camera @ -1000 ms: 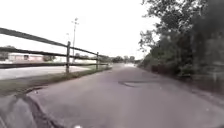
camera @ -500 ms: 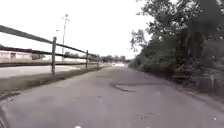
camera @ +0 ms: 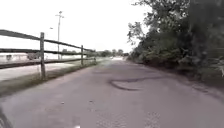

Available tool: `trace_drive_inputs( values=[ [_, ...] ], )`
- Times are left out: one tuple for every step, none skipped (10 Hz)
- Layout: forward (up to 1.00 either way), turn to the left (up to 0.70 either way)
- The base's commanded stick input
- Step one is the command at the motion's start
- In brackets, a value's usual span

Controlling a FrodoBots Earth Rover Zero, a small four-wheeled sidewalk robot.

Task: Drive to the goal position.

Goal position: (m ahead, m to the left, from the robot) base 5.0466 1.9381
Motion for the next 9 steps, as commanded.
trace_drive_inputs(
  values=[
    [1.0, -0.05],
    [1.0, -0.05],
    [1.0, -0.04],
    [1.0, -0.04],
    [1.0, -0.04],
    [1.0, -0.04],
    [1.0, -0.04],
    [1.0, -0.05],
    [1.0, -0.05]
  ],
)
